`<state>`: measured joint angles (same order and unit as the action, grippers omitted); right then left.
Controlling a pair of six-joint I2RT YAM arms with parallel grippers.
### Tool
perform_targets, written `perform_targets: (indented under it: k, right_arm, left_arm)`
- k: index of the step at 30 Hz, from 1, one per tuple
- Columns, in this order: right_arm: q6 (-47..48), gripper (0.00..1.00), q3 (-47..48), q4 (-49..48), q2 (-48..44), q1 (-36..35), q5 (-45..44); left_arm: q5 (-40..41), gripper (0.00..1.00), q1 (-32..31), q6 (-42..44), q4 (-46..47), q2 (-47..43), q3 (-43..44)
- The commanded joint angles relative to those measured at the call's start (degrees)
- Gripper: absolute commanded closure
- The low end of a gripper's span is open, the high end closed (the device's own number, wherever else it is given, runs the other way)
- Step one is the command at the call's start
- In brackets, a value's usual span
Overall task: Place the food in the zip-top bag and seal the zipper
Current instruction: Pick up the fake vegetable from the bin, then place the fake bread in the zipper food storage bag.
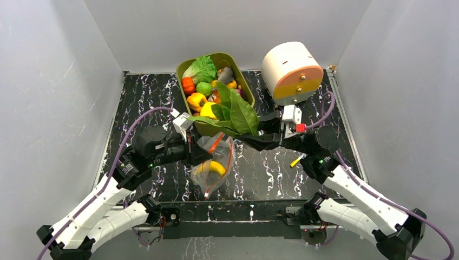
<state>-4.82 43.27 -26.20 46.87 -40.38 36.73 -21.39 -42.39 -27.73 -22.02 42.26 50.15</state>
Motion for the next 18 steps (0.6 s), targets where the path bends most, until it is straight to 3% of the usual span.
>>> perform_targets:
  k: [1,6,9,18]
  right_arm:
    - [-4.2,0.79,1.5,-13.8,3.1,-0.2,1.2]
    - [-7.6,0.80,2.6,-18.9,7.3,-3.4,-4.5]
    - [-3.5,0.76,0.7,-23.7,9.6,-7.7,-6.8]
    - [-3.5,0.75,3.1,-33.3,18.6,-13.3,-8.2]
  left_arm:
    - [-3.4,1.00,-0.1,-0.6,2.0,-0.4,0.5]
    - [-4.5,1.00,-0.1,-1.9,2.7,0.0,-0.1]
    - [-4.9,1.00,-0.1,-4.2,6.2,-0.7,-1.8]
    - [-6.1,1.00,-0.1,-6.0,9.8,0.1,-2.8]
